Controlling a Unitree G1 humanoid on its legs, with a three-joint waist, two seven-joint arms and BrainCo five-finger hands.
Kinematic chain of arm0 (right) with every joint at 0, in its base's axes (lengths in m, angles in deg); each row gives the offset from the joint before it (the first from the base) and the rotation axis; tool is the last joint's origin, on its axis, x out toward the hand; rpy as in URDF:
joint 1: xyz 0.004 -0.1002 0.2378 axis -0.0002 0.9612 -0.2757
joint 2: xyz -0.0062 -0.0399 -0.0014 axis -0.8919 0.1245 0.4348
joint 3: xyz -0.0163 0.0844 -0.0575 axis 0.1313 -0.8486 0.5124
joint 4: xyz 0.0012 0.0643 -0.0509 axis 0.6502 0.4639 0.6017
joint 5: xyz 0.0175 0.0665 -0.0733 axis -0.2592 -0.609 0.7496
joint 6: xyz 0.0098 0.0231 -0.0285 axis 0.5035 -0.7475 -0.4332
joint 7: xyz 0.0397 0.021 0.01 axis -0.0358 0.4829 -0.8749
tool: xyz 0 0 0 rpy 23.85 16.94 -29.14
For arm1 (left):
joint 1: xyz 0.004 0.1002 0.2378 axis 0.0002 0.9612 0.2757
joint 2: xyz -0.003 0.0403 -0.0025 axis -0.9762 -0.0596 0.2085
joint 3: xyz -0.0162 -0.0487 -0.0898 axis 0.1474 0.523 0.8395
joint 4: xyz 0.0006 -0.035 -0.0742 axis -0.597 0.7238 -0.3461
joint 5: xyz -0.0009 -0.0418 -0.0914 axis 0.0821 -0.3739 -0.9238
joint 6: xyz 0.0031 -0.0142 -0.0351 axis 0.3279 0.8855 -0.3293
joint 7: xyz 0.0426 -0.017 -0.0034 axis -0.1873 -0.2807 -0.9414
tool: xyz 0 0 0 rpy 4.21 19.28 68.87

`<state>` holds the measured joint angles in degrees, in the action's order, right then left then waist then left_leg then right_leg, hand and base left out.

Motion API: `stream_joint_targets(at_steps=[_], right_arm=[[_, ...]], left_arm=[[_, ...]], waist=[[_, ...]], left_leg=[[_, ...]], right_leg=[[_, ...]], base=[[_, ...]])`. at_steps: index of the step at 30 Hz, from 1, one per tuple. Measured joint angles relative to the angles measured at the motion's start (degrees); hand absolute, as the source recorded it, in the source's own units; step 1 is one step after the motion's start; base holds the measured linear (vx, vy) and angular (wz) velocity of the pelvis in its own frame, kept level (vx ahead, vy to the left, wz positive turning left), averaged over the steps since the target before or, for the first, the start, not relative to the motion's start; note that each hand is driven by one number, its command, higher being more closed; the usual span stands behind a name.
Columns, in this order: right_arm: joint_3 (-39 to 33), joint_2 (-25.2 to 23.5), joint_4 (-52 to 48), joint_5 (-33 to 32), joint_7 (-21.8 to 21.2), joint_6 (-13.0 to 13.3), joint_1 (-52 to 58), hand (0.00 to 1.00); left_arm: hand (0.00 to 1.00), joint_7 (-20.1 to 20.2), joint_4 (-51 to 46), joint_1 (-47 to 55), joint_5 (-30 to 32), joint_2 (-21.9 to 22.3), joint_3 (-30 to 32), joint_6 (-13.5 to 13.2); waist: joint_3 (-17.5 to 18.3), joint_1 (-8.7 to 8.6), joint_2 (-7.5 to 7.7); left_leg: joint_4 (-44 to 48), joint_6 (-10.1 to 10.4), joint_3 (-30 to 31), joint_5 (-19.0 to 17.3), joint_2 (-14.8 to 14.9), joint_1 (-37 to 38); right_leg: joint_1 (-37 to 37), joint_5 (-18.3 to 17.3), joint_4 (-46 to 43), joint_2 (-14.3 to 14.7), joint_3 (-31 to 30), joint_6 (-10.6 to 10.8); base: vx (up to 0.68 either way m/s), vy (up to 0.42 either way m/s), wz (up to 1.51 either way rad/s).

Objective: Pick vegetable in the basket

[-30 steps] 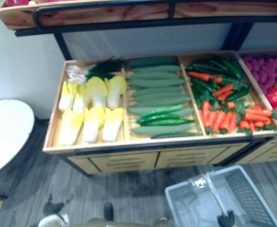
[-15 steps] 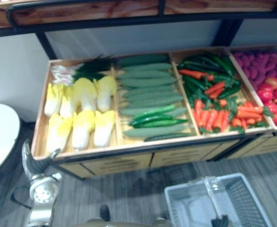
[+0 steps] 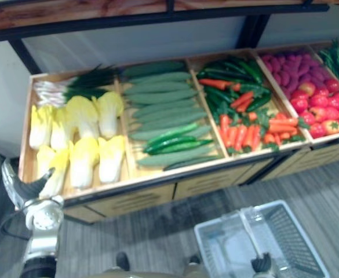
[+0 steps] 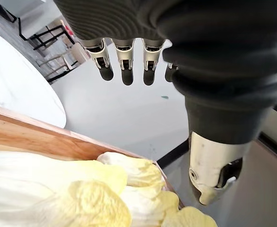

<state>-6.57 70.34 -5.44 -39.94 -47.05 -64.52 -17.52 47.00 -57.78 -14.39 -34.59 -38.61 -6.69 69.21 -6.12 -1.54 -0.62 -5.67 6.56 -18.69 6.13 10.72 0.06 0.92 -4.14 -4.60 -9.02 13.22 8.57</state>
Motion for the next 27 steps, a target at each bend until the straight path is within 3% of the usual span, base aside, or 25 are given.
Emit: stream_joint_targets(at_steps=[7, 14, 27], right_arm=[[0.8, 0.2, 0.0, 0.1, 0.0, 0.0, -0.8, 1.00], [2.0, 0.7, -2.1, 0.1, 0.0, 0.0, -2.0, 1.00], [4.3, 2.1, -2.1, 0.1, 0.0, 0.6, -6.2, 1.00]], left_arm=[[0.00, -2.4, 1.6, -1.9, -0.5, -0.2, 4.6, 2.5], [0.00, -2.4, 6.1, -4.7, -0.7, -2.5, 6.5, 4.6], [0.00, -2.4, 13.7, -10.4, -2.9, -4.8, 6.7, 5.1]], waist=[[-0.2, 0.02, 0.00], [-2.6, 0.06, 0.35], [-6.7, 0.12, 0.37]], left_leg=[[0.1, 0.0, -0.5, 0.0, 0.0, 0.0], [0.1, 0.0, 0.2, 0.1, -0.1, -2.7], [0.1, -0.1, -0.1, 0.2, -0.2, -5.0]], right_leg=[[0.1, 0.0, 0.4, 0.0, -0.5, 0.0], [3.0, 0.1, -0.6, -0.1, -0.4, 0.1], [5.9, 0.1, -1.2, -0.2, -0.8, 0.1]], base=[[0.04, 0.004, -0.04], [-0.01, 0.005, 0.02], [0.03, 0.006, -0.02]])
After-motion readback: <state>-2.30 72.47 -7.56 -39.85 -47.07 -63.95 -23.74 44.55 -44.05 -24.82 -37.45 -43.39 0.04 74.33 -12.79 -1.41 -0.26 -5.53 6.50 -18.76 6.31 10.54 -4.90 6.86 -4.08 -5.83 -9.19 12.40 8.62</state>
